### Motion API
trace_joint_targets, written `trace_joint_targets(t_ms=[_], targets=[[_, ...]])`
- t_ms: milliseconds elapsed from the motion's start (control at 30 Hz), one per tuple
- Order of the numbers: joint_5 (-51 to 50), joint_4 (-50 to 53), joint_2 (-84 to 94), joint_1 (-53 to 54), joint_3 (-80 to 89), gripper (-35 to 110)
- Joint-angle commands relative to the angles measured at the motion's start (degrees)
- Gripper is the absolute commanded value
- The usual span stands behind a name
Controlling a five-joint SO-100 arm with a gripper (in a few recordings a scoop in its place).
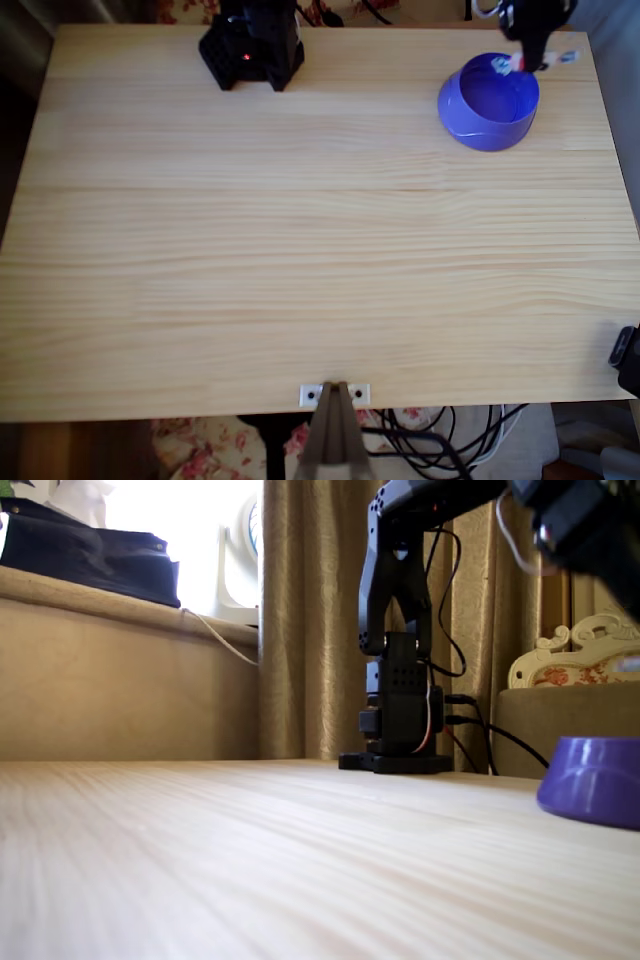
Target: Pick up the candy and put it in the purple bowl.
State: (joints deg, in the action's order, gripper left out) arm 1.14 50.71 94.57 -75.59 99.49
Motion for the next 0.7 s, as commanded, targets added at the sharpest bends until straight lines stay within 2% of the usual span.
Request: trace_joint_targets(t_ms=[0, 467, 667], targets=[[0.4, -2.4, 5.3, 0.3, 2.9, 4], [3.4, -2.7, 9.9, 2.1, 6.9, 17], [5.3, -0.1, 12.0, 4.0, 4.1, 13]])
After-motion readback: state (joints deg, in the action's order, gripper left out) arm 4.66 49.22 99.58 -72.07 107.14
